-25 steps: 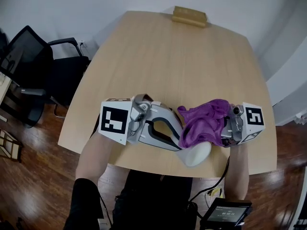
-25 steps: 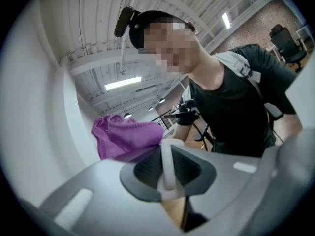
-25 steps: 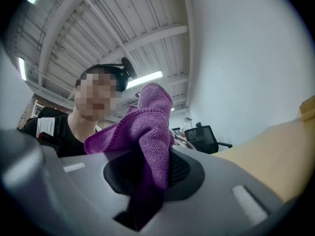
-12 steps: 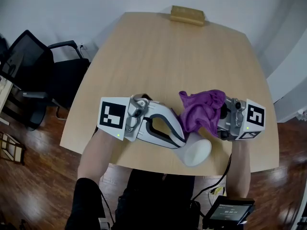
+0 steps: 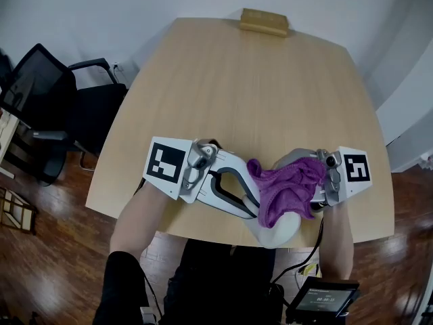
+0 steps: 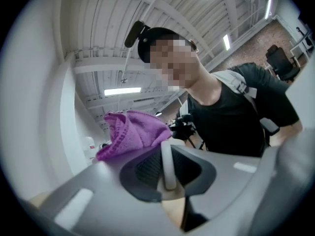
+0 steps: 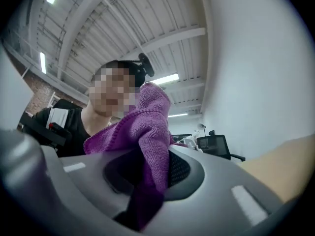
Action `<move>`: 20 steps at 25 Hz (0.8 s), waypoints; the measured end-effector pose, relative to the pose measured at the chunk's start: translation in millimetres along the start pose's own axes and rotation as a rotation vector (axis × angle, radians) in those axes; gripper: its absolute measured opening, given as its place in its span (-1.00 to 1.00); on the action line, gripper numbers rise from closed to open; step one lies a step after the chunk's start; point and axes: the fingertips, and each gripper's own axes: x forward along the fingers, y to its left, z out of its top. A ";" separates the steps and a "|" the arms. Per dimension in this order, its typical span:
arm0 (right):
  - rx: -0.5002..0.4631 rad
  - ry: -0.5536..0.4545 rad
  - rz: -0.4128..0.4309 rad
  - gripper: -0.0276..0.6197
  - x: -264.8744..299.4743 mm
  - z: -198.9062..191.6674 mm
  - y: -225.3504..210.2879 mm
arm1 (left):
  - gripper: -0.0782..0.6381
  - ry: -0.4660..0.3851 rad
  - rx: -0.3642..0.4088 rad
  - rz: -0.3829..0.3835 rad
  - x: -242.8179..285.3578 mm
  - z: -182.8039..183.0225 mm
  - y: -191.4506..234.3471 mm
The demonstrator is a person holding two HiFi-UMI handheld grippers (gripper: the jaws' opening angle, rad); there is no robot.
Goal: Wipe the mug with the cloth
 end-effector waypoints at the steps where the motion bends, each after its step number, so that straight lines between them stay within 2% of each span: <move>1: 0.023 -0.021 0.001 -0.68 -4.7 -2.4 -4.7 | -0.58 -0.017 0.001 0.006 0.3 2.7 0.6; 6: 0.218 -0.167 0.013 -0.68 -15.2 -4.8 -27.3 | -0.58 -0.093 0.005 0.035 0.3 13.5 5.2; 9: 0.307 -0.159 -0.062 -0.68 -21.6 -17.8 -47.0 | -0.58 -0.198 0.003 0.078 -9.1 29.0 12.3; 11: 0.342 -0.116 -0.145 -0.68 -24.5 -30.0 -65.3 | -0.58 -0.291 0.009 0.158 -26.0 44.6 26.0; 13: 0.348 -0.044 -0.300 -0.68 -32.4 -43.8 -87.6 | -0.58 -0.387 0.002 0.325 -50.4 56.8 52.6; 15: 0.343 -0.007 -0.508 -0.68 -53.7 -51.4 -111.1 | -0.58 -0.511 -0.065 0.559 -82.5 64.2 88.6; 18: 0.289 -0.110 -0.752 -0.68 -97.3 -30.4 -132.7 | -0.58 -0.746 -0.295 0.895 -151.1 39.0 126.8; 20: 0.189 -0.194 -0.832 -0.68 -112.7 -6.1 -133.3 | -0.58 -0.849 -0.448 1.073 -190.6 5.0 134.7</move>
